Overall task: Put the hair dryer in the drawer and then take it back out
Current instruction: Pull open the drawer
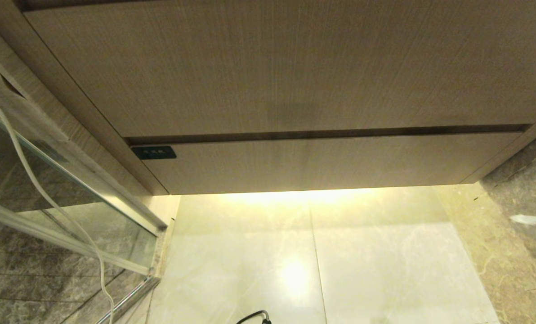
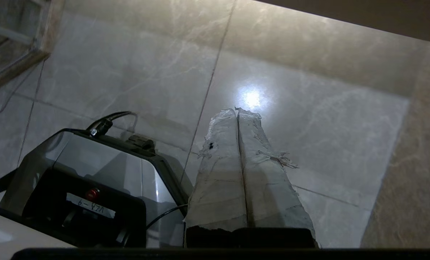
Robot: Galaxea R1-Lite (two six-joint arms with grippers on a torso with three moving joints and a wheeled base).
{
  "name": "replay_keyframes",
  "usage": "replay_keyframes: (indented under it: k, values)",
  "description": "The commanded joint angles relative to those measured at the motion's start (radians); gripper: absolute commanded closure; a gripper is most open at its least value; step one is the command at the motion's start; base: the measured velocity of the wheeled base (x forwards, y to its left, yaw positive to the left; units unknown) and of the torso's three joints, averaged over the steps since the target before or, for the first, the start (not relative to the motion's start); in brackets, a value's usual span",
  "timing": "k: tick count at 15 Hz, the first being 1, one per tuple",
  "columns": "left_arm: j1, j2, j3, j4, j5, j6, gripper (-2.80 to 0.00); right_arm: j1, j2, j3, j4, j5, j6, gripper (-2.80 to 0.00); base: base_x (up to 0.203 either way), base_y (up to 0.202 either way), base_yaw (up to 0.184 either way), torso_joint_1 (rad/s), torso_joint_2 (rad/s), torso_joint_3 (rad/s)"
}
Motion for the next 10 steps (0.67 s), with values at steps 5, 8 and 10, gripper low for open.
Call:
replay_keyframes:
  k: [5,8,10]
  values:
    - [0.000,0.000,0.002,0.000,0.000,0.000,0.00,0.099,0.714,-0.146,-0.341,0.050,-0.232,-2.80,0.000,0.000,0.000,0.000,0.00,0.000]
    - [0.000,0.000,0.002,0.000,0.000,0.000,0.00,0.108,0.775,-0.204,-0.382,0.051,-0.561,-2.80,0.000,0.000,0.000,0.000,0.00,0.000]
    - [0.000,0.001,0.002,0.000,0.000,0.000,0.00,0.105,0.765,-0.176,-0.387,0.051,-0.850,-2.80,0.000,0.000,0.000,0.000,0.00,0.000]
